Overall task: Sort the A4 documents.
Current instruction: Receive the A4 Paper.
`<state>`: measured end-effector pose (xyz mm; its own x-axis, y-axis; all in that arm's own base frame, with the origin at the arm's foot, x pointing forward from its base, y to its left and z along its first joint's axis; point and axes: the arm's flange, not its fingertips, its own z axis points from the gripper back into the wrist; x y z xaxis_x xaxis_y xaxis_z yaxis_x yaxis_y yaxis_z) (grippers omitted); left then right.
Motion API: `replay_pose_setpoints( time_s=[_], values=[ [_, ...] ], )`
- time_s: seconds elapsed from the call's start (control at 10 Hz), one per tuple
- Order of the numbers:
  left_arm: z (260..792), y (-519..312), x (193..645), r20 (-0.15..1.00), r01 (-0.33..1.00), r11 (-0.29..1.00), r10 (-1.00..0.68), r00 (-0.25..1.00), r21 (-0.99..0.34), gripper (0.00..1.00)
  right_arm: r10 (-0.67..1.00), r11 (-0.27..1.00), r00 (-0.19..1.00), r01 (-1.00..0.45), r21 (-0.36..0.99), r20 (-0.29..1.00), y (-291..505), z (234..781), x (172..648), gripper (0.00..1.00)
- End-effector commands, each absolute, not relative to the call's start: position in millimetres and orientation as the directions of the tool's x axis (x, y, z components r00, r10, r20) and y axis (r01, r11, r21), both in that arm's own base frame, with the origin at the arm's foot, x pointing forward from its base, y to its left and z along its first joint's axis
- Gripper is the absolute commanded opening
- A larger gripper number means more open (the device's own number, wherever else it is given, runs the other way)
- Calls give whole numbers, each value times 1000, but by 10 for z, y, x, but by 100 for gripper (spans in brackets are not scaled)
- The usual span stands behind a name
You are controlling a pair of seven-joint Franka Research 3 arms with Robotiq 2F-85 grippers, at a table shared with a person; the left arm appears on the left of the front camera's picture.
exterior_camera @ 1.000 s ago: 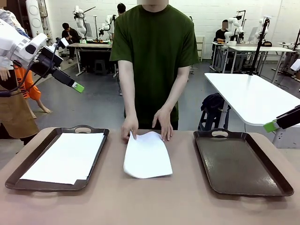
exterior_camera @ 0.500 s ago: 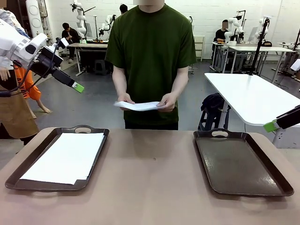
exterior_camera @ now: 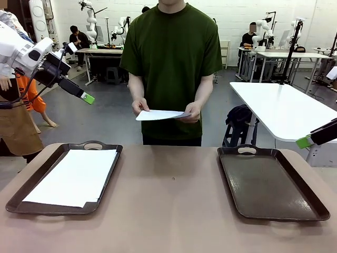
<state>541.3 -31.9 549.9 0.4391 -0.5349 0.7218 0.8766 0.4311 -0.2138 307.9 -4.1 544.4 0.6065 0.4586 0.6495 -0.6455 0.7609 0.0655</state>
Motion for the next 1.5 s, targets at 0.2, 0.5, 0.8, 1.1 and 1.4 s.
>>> replay_pose_setpoints(
  time_s=[0.2, 0.5, 0.8, 1.1, 1.4],
  values=[
    [5501, -329, 5414, 723, 876, 435, -535, 437, -208, 100, 454, 753, 604, -653, 81, 655, -38, 5428, 3091, 100],
    [5501, -329, 5414, 723, 876, 435, -535, 437, -208, 100, 454, 753, 604, -653, 81, 655, -38, 5428, 3091, 100],
    [5501, -329, 5414, 723, 876, 435, -535, 437, -208, 100, 454, 753, 604, -653, 81, 655, -38, 5428, 3091, 100],
    [5501, -329, 5414, 723, 876, 435, -535, 437, -208, 100, 454, 753, 604, -653, 81, 655, -38, 5428, 3091, 100],
    [5501, -329, 5414, 723, 876, 435, -535, 437, -208, 100, 454, 753, 604, -653, 81, 655, -38, 5428, 3091, 100]
  ],
)
